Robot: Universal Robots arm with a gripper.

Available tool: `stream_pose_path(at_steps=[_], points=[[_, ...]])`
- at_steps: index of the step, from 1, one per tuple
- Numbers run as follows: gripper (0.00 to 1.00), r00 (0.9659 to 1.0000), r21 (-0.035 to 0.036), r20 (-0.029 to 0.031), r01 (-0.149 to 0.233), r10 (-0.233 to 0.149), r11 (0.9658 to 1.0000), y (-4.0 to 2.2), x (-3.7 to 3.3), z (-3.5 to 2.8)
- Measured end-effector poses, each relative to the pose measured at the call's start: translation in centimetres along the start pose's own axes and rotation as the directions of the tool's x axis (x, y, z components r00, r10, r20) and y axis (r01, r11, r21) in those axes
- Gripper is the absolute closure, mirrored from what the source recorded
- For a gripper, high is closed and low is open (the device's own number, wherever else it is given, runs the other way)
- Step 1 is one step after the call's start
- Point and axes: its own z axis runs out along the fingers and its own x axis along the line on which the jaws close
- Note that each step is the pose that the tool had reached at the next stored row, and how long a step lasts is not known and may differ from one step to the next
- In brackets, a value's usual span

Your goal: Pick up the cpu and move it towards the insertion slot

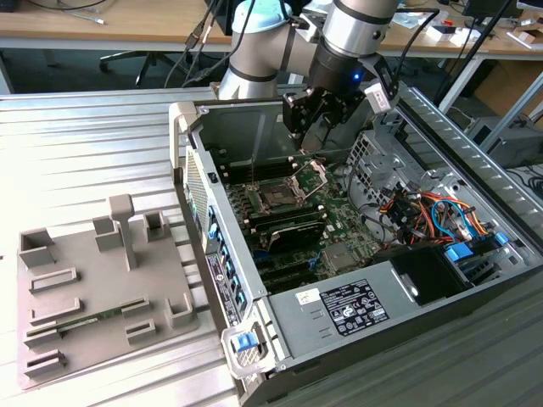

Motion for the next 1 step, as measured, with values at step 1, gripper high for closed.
stream_pose_path(at_steps=[1], points=[[0.45,1.0000,0.0000,0.0001,0.000,0.000,1.0000,0.00,0.00,0.00]])
